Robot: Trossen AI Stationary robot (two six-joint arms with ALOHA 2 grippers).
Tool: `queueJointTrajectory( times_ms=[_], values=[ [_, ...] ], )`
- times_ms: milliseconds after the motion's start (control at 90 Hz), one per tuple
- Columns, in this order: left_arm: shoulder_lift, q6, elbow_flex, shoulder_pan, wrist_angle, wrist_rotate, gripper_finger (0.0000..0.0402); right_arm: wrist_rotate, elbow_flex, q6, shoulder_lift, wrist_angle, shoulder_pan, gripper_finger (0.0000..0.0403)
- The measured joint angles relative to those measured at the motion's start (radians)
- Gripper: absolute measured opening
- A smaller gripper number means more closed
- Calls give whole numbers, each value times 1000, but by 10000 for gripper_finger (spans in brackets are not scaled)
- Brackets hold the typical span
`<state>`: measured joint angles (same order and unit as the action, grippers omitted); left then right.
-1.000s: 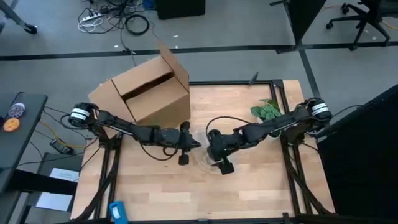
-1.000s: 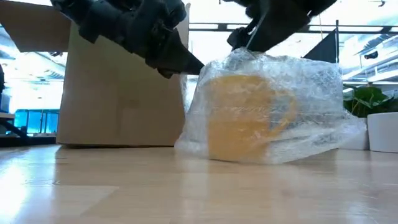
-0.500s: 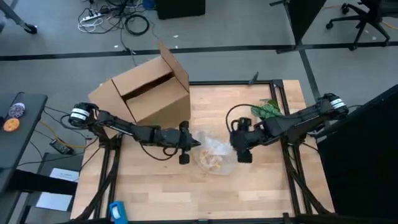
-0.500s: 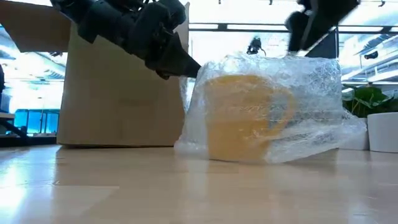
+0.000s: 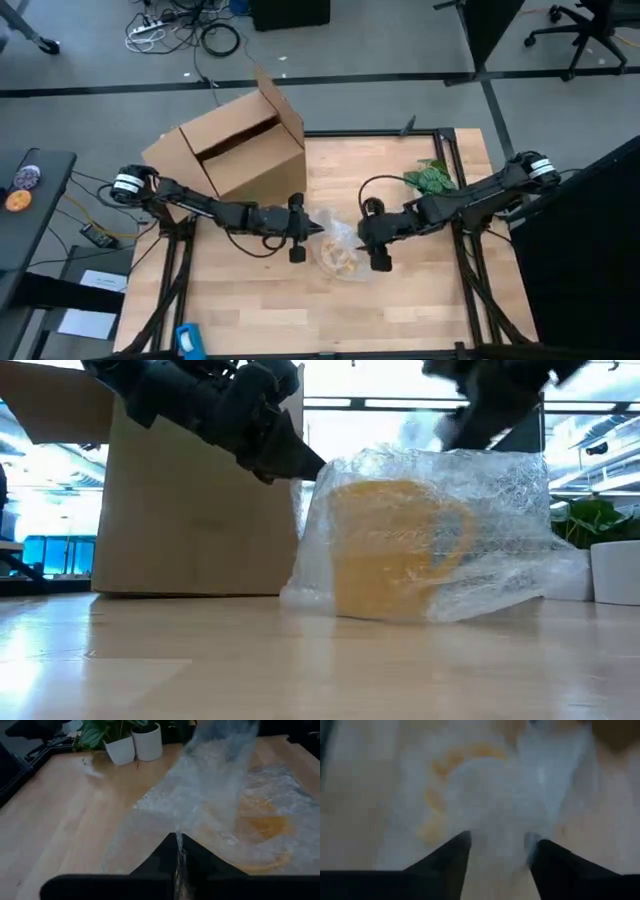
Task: Wrap mug
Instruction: Wrap the yellow mug with the bubble wrap
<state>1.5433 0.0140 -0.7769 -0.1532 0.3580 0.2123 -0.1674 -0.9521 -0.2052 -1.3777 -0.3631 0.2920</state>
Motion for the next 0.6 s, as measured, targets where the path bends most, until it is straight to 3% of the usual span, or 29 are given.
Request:
queueJointTrajectory(
  times_ms=[333, 456, 600],
  values=[
    [0, -3, 1, 0, 60, 3, 0, 149, -42, 64, -195, 124, -47, 85],
    [0, -7, 1, 0, 83, 3, 0, 170, -126, 99, -288, 65, -58, 72],
    [-1, -48, 2, -6, 157, -2, 0, 171, -262, 143, -393, -128, -66, 58]
  ],
)
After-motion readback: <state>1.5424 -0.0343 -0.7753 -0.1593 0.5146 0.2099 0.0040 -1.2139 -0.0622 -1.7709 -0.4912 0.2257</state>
